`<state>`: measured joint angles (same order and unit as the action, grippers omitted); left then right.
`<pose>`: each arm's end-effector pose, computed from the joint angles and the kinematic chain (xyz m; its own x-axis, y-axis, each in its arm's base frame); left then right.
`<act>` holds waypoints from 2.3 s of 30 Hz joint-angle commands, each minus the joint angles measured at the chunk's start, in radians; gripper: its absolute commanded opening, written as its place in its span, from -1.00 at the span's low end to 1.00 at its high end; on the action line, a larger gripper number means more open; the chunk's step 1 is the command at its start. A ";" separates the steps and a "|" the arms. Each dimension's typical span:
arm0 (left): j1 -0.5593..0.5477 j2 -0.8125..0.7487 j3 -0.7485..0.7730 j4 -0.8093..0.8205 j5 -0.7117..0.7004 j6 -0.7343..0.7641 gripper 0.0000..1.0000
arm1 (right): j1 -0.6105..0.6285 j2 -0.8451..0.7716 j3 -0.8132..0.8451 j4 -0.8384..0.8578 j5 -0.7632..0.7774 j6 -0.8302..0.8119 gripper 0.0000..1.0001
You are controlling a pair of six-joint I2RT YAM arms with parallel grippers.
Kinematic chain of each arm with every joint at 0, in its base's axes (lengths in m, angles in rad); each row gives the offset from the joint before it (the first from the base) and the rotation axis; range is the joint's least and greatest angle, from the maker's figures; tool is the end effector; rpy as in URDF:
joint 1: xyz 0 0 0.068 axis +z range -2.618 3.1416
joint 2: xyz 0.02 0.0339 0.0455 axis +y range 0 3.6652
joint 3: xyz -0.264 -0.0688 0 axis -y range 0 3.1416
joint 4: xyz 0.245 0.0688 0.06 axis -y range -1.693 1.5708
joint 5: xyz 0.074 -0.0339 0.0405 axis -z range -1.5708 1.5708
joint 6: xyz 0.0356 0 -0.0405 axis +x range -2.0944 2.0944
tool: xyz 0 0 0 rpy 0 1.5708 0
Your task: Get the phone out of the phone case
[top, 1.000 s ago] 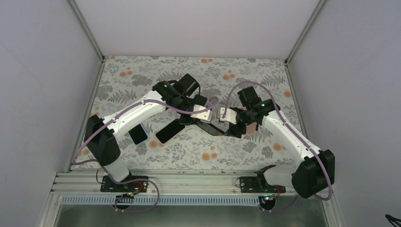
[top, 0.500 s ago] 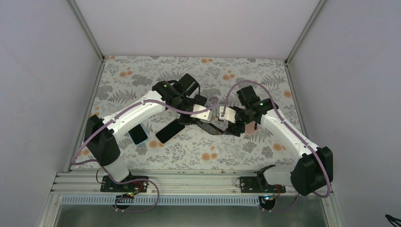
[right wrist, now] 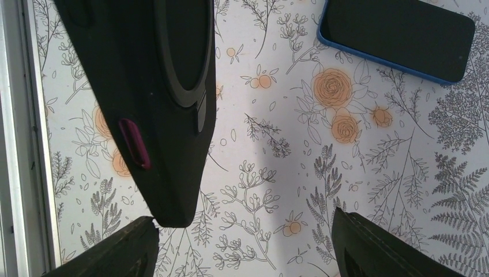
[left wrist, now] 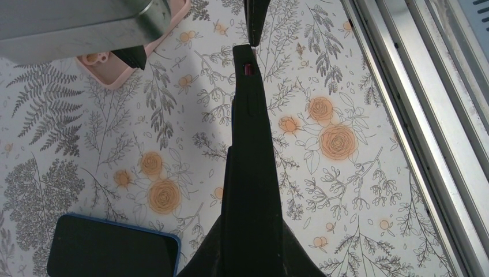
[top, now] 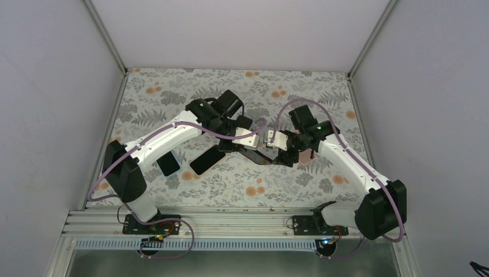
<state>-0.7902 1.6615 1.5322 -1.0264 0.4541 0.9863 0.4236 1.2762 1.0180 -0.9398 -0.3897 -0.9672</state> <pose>0.2263 -0.2507 0.3073 0.2810 0.7813 -0.5573 0.9580 -0.2626 0.1148 0.2082 0.1087 0.2620 -0.0650 -0.8647 -0.4980 -0.9864 0.1312 -0.0990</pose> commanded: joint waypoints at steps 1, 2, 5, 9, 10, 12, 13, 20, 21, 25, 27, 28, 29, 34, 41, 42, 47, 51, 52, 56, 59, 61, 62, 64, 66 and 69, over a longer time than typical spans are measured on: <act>-0.003 -0.040 0.018 0.032 0.047 0.002 -0.95 | -0.006 -0.024 -0.019 0.001 -0.028 0.016 0.54; -0.003 -0.039 0.019 0.030 0.045 0.001 -0.95 | -0.006 -0.023 -0.019 -0.001 -0.029 0.015 0.54; -0.003 -0.039 0.019 0.026 0.044 0.002 -0.95 | -0.006 -0.023 -0.023 0.004 -0.028 0.018 0.54; -0.003 -0.040 0.024 0.023 0.044 0.003 -0.95 | -0.007 -0.020 -0.032 0.016 -0.030 0.021 0.53; -0.003 -0.040 0.026 0.021 0.046 0.002 -0.95 | -0.006 -0.019 -0.036 0.024 -0.030 0.024 0.52; -0.003 -0.040 0.028 0.016 0.052 0.003 -0.95 | -0.006 -0.018 -0.042 0.041 -0.026 0.028 0.51; -0.004 -0.040 0.028 0.016 0.053 0.002 -0.95 | -0.006 -0.018 -0.043 0.049 -0.021 0.032 0.50; -0.010 -0.049 0.022 0.005 0.062 0.005 -0.95 | -0.009 -0.020 -0.058 0.133 0.033 0.057 0.49; -0.010 -0.051 0.021 0.005 0.063 0.006 -0.95 | -0.012 -0.020 -0.060 0.151 0.045 0.060 0.48; -0.013 -0.053 0.021 -0.006 0.077 0.007 -0.95 | -0.029 -0.020 -0.056 0.205 0.072 0.074 0.48; -0.014 -0.053 0.024 -0.006 0.097 0.005 -0.95 | -0.029 -0.017 -0.050 0.227 0.073 0.083 0.47; -0.014 -0.052 0.025 -0.005 0.110 0.004 -0.95 | -0.029 -0.014 -0.047 0.232 0.069 0.086 0.47; -0.014 -0.050 0.029 -0.006 0.129 0.002 -0.95 | -0.029 -0.013 -0.042 0.242 0.067 0.089 0.46; -0.014 -0.024 0.070 -0.017 0.240 -0.008 -0.95 | -0.019 -0.012 -0.026 0.280 0.050 0.119 0.44; -0.012 0.035 0.151 -0.094 0.464 0.009 -0.95 | -0.008 -0.050 -0.025 0.390 0.093 0.162 0.47; -0.012 0.046 0.157 -0.100 0.487 0.010 -0.95 | -0.006 -0.051 -0.021 0.401 0.093 0.165 0.48; -0.013 0.093 0.191 -0.133 0.566 0.025 -0.95 | 0.011 -0.035 0.026 0.411 0.069 0.171 0.49; -0.005 0.119 0.213 -0.142 0.614 0.029 -0.95 | 0.029 -0.022 0.067 0.405 0.014 0.170 0.52; -0.004 0.126 0.219 -0.143 0.620 0.030 -0.95 | 0.030 -0.019 0.082 0.394 -0.023 0.169 0.54; 0.001 0.144 0.234 -0.120 0.615 0.014 -0.95 | 0.043 0.035 0.203 0.258 -0.288 0.127 0.60; 0.013 0.149 0.270 -0.085 0.591 -0.019 -0.95 | 0.104 0.157 0.311 0.032 -0.455 0.023 0.61; 0.026 0.146 0.308 -0.041 0.567 -0.055 -0.95 | 0.161 0.225 0.355 -0.109 -0.521 -0.040 0.59; 0.030 0.142 0.320 -0.012 0.547 -0.073 -0.95 | 0.179 0.240 0.363 -0.123 -0.555 -0.047 0.57; 0.032 0.123 0.315 0.073 0.503 -0.113 -0.95 | 0.187 0.233 0.360 -0.103 -0.627 -0.043 0.55; 0.032 0.111 0.288 0.175 0.461 -0.149 -0.95 | 0.166 0.228 0.377 -0.091 -0.655 -0.022 0.44; 0.031 0.101 0.223 0.292 0.404 -0.211 -0.95 | 0.101 0.231 0.429 -0.131 -0.738 -0.028 -0.07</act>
<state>-0.7166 1.7649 1.7729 -1.3045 0.7235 0.8913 0.5053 1.5238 1.3293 -1.1767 -0.6289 -1.0119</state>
